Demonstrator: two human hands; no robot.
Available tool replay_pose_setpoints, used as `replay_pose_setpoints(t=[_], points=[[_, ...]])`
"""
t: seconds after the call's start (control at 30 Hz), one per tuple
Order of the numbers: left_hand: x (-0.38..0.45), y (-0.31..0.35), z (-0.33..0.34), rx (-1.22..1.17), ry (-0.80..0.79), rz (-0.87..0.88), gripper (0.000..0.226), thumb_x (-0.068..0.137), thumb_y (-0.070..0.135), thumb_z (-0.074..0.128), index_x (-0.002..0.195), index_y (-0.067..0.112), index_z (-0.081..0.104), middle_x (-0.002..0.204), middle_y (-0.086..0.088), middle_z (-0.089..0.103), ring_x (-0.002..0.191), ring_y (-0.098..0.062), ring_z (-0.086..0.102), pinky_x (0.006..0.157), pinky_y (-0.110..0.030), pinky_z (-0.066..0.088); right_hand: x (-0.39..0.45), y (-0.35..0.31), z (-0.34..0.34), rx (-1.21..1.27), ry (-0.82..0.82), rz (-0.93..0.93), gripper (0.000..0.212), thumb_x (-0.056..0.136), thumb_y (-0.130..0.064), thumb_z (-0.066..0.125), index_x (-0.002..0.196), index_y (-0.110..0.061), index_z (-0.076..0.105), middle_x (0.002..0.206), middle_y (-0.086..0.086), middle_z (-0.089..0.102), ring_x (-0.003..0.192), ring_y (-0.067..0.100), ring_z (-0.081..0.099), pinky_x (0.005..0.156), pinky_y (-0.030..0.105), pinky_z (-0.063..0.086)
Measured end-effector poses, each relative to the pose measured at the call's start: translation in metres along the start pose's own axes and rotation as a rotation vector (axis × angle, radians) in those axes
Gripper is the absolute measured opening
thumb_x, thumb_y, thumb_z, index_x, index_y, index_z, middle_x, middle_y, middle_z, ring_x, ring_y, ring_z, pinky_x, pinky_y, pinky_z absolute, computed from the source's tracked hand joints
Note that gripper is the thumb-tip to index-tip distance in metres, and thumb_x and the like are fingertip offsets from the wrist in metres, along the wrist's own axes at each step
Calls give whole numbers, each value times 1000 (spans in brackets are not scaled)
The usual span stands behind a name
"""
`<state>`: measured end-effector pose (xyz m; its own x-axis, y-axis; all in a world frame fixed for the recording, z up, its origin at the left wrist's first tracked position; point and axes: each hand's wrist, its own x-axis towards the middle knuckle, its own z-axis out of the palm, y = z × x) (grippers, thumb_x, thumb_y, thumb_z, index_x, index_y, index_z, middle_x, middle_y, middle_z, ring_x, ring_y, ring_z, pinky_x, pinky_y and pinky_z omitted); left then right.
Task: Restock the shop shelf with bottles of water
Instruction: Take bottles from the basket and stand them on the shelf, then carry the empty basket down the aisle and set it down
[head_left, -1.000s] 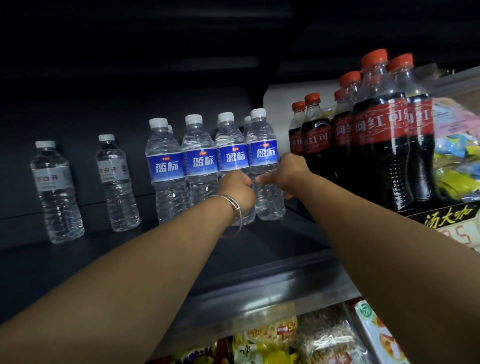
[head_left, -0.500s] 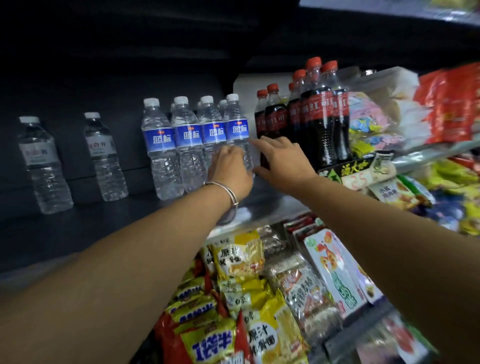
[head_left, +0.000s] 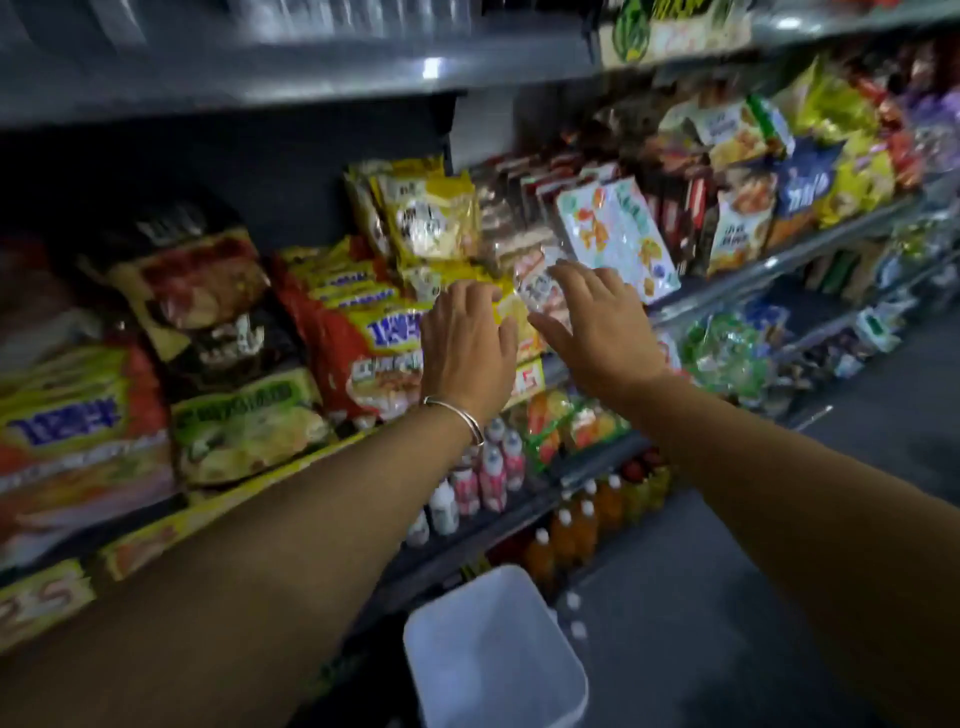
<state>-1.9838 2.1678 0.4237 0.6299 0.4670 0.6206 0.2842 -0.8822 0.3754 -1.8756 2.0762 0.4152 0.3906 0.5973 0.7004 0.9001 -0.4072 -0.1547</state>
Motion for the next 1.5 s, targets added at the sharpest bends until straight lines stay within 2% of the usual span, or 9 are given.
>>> replay_pose_setpoints(t=[0.3, 0.43, 0.57, 0.67, 0.9, 1.03, 1.17, 1.37, 1.5], points=[[-163, -75, 127, -32, -253, -305, 20, 90, 15, 53, 106, 4, 56, 110, -16, 53, 106, -35, 50, 89, -43, 37, -181, 22, 134, 154, -332, 86, 44, 83, -30, 51, 108, 5, 61, 101, 22, 66, 85, 42, 62, 72, 42, 51], [-248, -117, 186, 45, -409, -504, 28, 93, 18, 50, 120, 11, 49, 125, -9, 46, 119, -28, 42, 96, -35, 24, -281, 29, 201, 193, -578, 168, 39, 79, -28, 43, 95, 2, 62, 94, 22, 65, 80, 44, 61, 63, 43, 51], [-321, -155, 231, 141, -493, -600, 37, 90, 12, 51, 127, 12, 46, 134, -8, 43, 126, -28, 36, 102, -34, 19, -359, 34, 259, 99, -834, 247, 43, 93, -20, 52, 130, 0, 46, 134, 20, 47, 116, 42, 46, 95, 46, 38], [-363, -181, 255, 230, -512, -682, 43, 90, 13, 51, 132, 12, 42, 141, -9, 37, 132, -28, 31, 106, -41, 21, -394, 36, 292, 68, -937, 341, 46, 98, -26, 43, 138, -6, 34, 144, 15, 38, 126, 36, 39, 101, 43, 33], [-406, -220, 280, 374, -417, -957, 60, 95, 25, 46, 146, 8, 20, 155, -11, 15, 141, -28, 18, 109, -43, 18, -414, 32, 340, 157, -813, 684, 49, 100, -35, 36, 141, -9, 26, 130, 20, 51, 110, 43, 53, 86, 49, 44], [-416, -232, 285, 265, -316, -1151, 59, 95, 26, 45, 144, 0, 23, 146, -21, 31, 131, -37, 34, 103, -45, 28, -400, 38, 350, 98, -914, 852, 47, 102, -41, 23, 129, -8, 43, 127, 22, 54, 115, 41, 51, 92, 44, 41], [-410, -234, 285, 159, -298, -1340, 46, 100, 30, 32, 136, 1, 30, 131, -27, 49, 116, -43, 49, 91, -46, 40, -395, 44, 356, 144, -991, 893, 47, 103, -31, 21, 146, -13, 28, 133, 18, 48, 120, 36, 48, 95, 42, 40], [-408, -236, 283, 151, -295, -1308, 41, 102, 30, 22, 130, 4, 37, 128, -27, 48, 114, -45, 48, 89, -46, 39, -401, 44, 353, 209, -896, 1043, 59, 101, -46, 15, 125, -10, 55, 121, 20, 58, 112, 35, 53, 92, 38, 42], [-401, -228, 277, 126, -284, -1290, 40, 102, 28, 20, 129, 5, 38, 128, -27, 48, 114, -43, 48, 90, -45, 39, -398, 46, 338, 204, -829, 1080, 60, 100, -48, 18, 120, -10, 60, 116, 19, 60, 107, 36, 55, 90, 39, 43]])
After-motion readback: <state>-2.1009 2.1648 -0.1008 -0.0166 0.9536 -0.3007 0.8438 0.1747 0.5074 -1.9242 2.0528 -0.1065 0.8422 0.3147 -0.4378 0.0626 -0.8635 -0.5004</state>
